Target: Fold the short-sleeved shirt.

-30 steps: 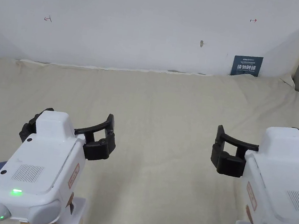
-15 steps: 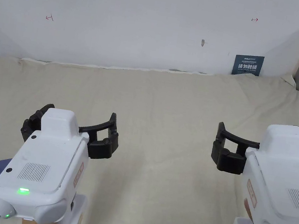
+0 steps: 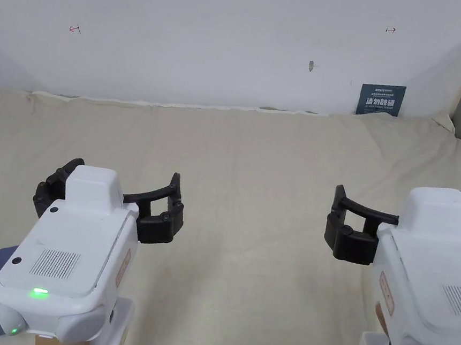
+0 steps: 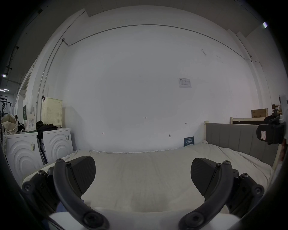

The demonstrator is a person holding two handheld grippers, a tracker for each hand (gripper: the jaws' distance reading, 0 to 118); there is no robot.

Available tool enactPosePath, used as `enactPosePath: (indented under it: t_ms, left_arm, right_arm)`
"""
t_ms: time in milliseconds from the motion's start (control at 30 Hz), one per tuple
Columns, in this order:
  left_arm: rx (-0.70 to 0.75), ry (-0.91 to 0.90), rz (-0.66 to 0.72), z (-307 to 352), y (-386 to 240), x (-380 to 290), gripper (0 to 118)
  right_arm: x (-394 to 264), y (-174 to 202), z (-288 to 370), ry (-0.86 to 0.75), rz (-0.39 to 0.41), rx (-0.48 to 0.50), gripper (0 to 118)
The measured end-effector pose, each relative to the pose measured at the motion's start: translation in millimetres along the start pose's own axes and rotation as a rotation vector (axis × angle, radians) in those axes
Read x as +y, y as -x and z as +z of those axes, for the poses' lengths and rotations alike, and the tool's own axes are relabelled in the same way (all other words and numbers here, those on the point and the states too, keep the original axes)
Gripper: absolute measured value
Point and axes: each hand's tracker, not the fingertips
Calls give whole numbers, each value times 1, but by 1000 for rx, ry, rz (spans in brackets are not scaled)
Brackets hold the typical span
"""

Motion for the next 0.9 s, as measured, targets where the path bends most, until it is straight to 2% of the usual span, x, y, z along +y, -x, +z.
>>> enactPosePath:
  t_ms: [900]
  left_arm:
    - [-9, -3, -15, 0, -2, 1, 118]
  right_arm:
    - [1, -1, 1, 1, -2, -5, 118]
